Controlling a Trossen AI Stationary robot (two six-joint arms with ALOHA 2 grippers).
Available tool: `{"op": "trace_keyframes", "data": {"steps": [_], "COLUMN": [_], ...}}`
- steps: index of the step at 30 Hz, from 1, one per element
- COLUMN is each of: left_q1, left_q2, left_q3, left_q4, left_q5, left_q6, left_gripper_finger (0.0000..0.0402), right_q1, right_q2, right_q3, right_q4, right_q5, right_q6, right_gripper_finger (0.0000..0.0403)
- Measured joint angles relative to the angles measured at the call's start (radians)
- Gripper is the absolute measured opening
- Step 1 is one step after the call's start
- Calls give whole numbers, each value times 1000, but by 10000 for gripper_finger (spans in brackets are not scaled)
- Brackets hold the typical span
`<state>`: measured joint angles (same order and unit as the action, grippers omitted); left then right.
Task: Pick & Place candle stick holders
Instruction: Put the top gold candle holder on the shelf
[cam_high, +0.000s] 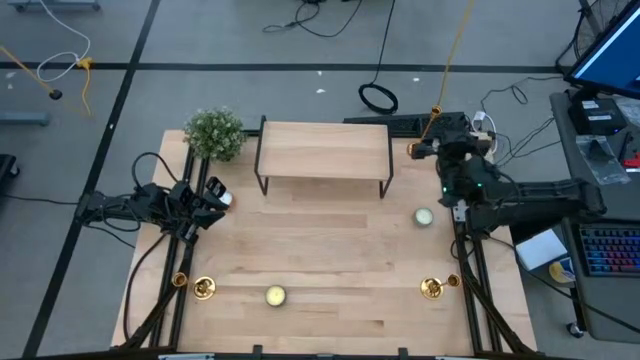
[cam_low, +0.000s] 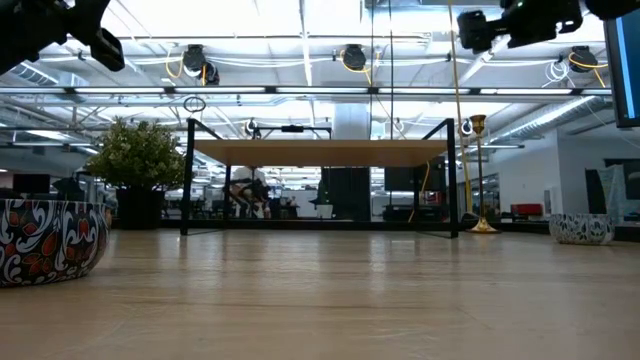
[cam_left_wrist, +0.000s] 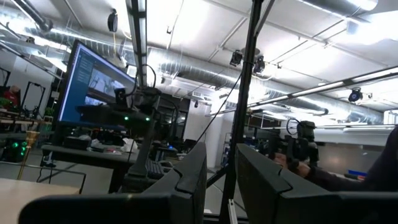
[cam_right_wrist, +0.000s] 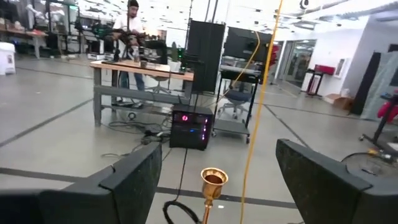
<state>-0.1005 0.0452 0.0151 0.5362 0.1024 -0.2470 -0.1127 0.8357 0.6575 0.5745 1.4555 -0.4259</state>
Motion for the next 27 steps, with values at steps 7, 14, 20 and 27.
{"op": "trace_keyframes", "data": {"steps": [7,14,20,27], "left_q1": [0,0,0,0], "left_q2": [0,0,0,0], "left_q3": [0,0,0,0], "left_q4": [0,0,0,0], "left_q5": [0,-23,-34,-34], "left_q6": [0,0,0,-59], "left_gripper_finger": [86,86,86,86], "right_q1": [-53,-56,-184,-431], "right_q2": [-25,-22,20,95], "right_q3": [53,159,318,408], "right_q4": [39,-168,-653,-927], "right_q5": [-49,-226,-548,-836], "right_q6": [-10,104,455,578], "right_gripper_finger": [311,311,311,311]}}
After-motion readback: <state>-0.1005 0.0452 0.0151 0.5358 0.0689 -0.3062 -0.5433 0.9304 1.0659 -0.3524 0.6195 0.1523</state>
